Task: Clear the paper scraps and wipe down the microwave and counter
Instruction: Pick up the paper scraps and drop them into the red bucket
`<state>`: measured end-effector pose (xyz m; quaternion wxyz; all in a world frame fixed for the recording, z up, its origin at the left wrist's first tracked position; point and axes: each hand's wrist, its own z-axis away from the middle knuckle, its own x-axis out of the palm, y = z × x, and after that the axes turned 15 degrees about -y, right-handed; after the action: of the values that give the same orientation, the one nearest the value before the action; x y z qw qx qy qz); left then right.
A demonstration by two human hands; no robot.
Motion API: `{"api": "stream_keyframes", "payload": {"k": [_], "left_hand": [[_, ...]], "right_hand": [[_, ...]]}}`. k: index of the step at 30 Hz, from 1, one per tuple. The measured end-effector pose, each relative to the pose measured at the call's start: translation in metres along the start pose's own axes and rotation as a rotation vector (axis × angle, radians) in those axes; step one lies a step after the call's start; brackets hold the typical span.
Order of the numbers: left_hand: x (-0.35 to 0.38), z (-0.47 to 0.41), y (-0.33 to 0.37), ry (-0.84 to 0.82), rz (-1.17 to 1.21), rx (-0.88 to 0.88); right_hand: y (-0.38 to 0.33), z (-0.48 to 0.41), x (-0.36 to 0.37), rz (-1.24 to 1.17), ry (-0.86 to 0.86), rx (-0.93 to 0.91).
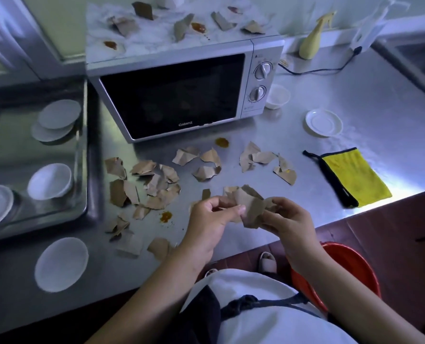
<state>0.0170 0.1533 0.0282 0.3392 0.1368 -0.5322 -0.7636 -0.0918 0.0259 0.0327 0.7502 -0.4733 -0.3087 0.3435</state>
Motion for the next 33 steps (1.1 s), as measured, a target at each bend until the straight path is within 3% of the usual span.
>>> {"api": "stream_keyframes", "payload": {"k": [4,11,20,24,29,33], "left_hand": [[-0.004,0.003,-0.01,0.101,-0.091,0.003],[0.0,0.005,-0.02,0.106,-0.119,0.04],[0.01,-0.007,-0.032,-0.161,-0.086,-0.07],[-0.001,-0.033,-0.049,-0.152,-0.425,-0.184],[-0.004,-0.081,-0.068,-0.149,-1.026,-0.161],[0.004,-0.11,-0.081,-0.108,-1.242,-0.201]], "right_hand": [[0.001,0.004,0.004,-0.05,-0.12,-0.01],[0.007,0.011,-0.002,-0.053,-0.233,0.06],[0.02,0.018,-0.022,-0.118,0.039,0.113],[0.026,0.031,-0.049,-0.131,0.203,0.125],[0.036,0.053,-0.069,-0.127,0.347,0.149],[0.039,0.067,-0.078,-0.192,0.409,0.144]]}}
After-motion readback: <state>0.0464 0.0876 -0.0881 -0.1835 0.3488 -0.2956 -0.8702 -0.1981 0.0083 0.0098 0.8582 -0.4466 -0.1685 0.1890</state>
